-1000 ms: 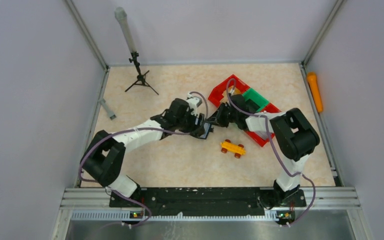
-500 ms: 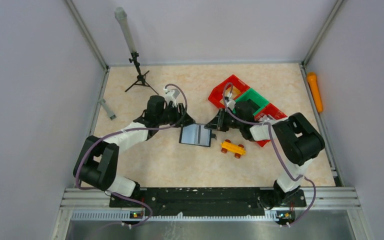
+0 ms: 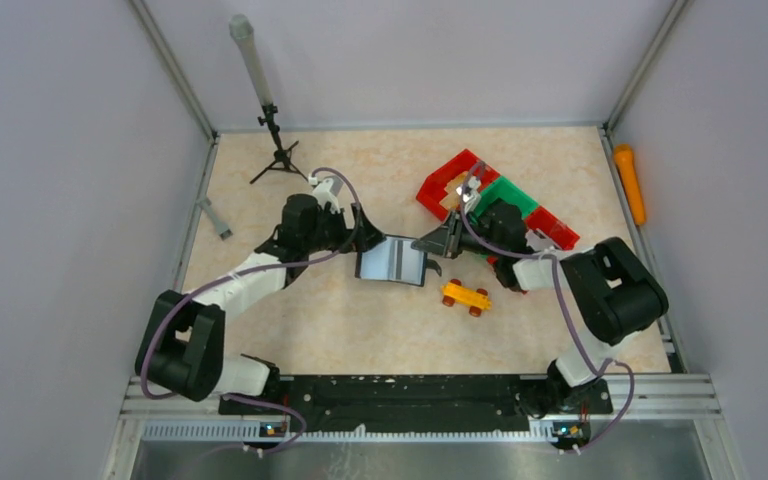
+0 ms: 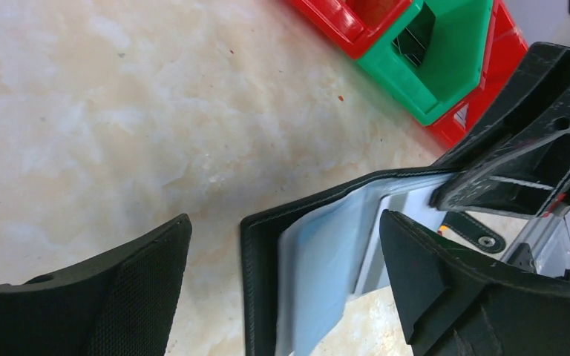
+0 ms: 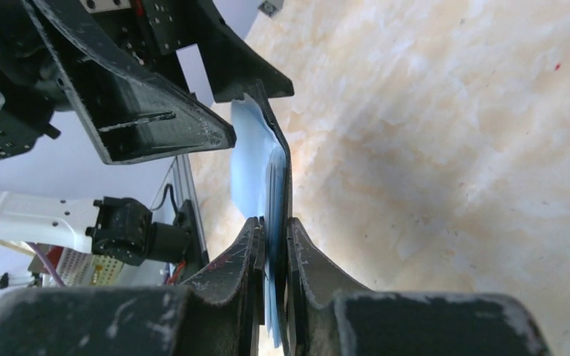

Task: Take the credit cards out of the card holder
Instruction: Remove the credit card from the card holder.

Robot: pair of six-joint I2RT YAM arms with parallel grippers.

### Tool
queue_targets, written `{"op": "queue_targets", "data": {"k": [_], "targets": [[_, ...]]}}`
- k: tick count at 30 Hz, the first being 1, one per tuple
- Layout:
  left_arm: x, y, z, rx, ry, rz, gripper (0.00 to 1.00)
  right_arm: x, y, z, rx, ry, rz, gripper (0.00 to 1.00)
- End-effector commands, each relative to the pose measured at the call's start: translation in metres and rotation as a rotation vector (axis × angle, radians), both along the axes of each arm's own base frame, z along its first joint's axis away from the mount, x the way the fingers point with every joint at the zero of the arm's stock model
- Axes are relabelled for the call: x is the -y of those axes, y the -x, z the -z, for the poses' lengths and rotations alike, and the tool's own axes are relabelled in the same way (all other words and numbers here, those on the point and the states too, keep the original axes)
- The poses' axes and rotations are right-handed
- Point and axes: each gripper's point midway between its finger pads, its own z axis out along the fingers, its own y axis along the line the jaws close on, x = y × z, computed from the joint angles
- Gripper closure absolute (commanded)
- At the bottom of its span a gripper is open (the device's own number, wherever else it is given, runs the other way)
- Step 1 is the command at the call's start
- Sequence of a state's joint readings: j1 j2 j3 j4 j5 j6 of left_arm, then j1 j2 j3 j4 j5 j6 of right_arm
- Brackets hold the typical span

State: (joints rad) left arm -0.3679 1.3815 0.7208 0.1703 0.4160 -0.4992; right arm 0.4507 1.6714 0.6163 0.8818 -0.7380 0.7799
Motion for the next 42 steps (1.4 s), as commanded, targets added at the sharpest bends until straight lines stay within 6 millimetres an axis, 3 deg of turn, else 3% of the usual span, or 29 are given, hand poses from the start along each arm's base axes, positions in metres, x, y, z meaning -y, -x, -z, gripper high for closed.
{"op": "queue_targets", "data": {"k": [1, 4, 8, 11, 20, 22, 28, 32, 33, 35, 42], "targets": [[-0.013, -0.007, -0.011, 0.057, -0.013, -0.056, 0.01, 0.012, -0.003, -0.045, 0.138, -0.105, -0.007, 1.00], [-0.007, -0.004, -0.010, 0.041, 0.032, -0.010, 0.01, 0.017, -0.002, -0.050, 0.141, -0.122, -0.011, 1.00], [0.027, 0.014, -0.018, -0.013, 0.220, 0.233, 0.03, 0.020, -0.003, -0.051, 0.138, -0.120, -0.007, 1.00], [0.037, 0.021, -0.018, -0.024, 0.280, 0.317, 0.20, 0.022, -0.004, -0.053, 0.142, -0.124, -0.001, 1.00], [0.043, 0.022, -0.020, -0.039, 0.321, 0.351, 0.80, 0.024, -0.006, -0.051, 0.124, -0.143, 0.014, 1.00], [0.043, 0.021, -0.020, -0.044, 0.325, 0.346, 0.99, 0.025, -0.008, -0.046, 0.108, -0.137, 0.030, 0.93], [0.041, 0.023, -0.033, -0.005, 0.359, 0.315, 1.00, 0.020, -0.004, -0.042, 0.107, -0.166, 0.004, 0.72], [0.039, 0.023, -0.037, 0.001, 0.374, 0.295, 1.00, 0.005, 0.004, -0.038, 0.107, -0.163, -0.062, 0.60], [0.038, 0.023, -0.039, 0.002, 0.382, 0.294, 1.00, 0.002, 0.006, -0.037, 0.111, -0.157, -0.072, 0.53], [0.037, 0.025, -0.046, 0.015, 0.406, 0.294, 1.00, -0.002, 0.006, -0.033, 0.120, -0.131, -0.076, 0.51], [0.026, 0.026, -0.061, 0.061, 0.469, 0.271, 1.00, -0.004, 0.007, -0.024, 0.123, -0.109, -0.079, 0.27]]}}
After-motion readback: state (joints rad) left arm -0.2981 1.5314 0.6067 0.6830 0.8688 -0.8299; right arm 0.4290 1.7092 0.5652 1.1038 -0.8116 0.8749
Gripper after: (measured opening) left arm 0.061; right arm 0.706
